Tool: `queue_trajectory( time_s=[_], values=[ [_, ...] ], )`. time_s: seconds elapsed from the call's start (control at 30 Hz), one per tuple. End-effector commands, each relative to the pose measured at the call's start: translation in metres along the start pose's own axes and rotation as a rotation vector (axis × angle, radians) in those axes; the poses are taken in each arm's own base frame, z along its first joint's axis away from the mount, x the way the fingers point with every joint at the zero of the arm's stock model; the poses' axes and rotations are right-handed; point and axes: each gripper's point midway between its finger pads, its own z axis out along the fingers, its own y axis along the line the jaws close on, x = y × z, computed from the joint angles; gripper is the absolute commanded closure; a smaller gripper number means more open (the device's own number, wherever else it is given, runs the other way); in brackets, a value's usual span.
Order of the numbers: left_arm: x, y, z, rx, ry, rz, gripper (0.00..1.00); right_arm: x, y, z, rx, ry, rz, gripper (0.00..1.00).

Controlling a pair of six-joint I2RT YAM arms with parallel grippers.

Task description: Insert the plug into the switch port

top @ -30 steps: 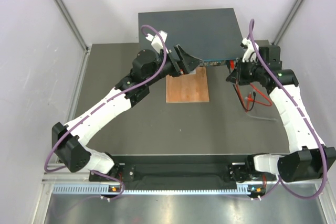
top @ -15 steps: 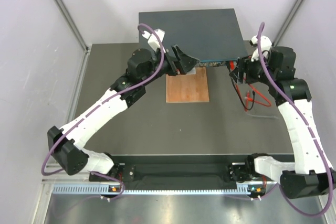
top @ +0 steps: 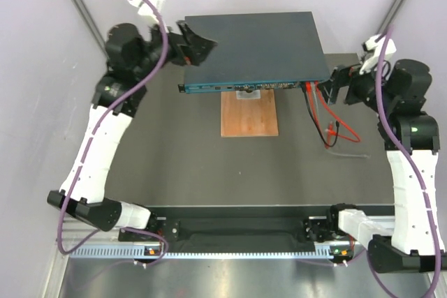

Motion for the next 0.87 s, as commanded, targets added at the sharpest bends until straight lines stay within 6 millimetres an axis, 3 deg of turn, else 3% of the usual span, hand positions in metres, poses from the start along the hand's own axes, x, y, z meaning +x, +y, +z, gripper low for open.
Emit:
queue_trajectory(
  time_s=[0.0,0.1,0.2,0.27,0.33,0.4,0.6,0.7,0.83],
  values=[
    [-0.004,0.032,-0.030,-0.075,0.081,0.056,0.01,-0.035,-0.014,-0.015,0.034,-0.099,-0.006,0.00],
    [-0.016,0.052,-0.055,-0.127,0.074,0.061,0.01,-0.032,-0.032,-0.016,0.068,-0.087,0.020,0.00],
    [-0.010,0.080,-0.081,-0.308,0.114,0.090,0.01,-0.019,-0.047,-0.015,0.079,-0.055,0.109,0.00],
    [0.003,0.104,-0.101,-0.471,0.174,0.091,0.01,-0.012,-0.053,-0.016,0.067,-0.041,0.142,0.00],
    [0.012,0.116,-0.116,-0.559,0.214,0.102,0.01,-0.003,-0.064,-0.020,0.092,-0.031,0.163,0.00],
    [0.033,0.130,-0.136,-0.648,0.291,0.123,0.01,0.007,-0.069,-0.024,0.101,-0.018,0.168,0.00],
    [0.068,0.129,-0.176,-0.692,0.345,0.160,0.01,0.042,-0.057,-0.035,0.062,0.039,0.161,0.00],
    [0.078,0.126,-0.182,-0.697,0.361,0.121,0.01,0.053,-0.053,-0.037,0.061,0.054,0.180,0.00],
    [0.081,0.124,-0.180,-0.693,0.362,0.077,0.01,0.054,-0.051,-0.039,0.064,0.053,0.186,0.00]
  ],
)
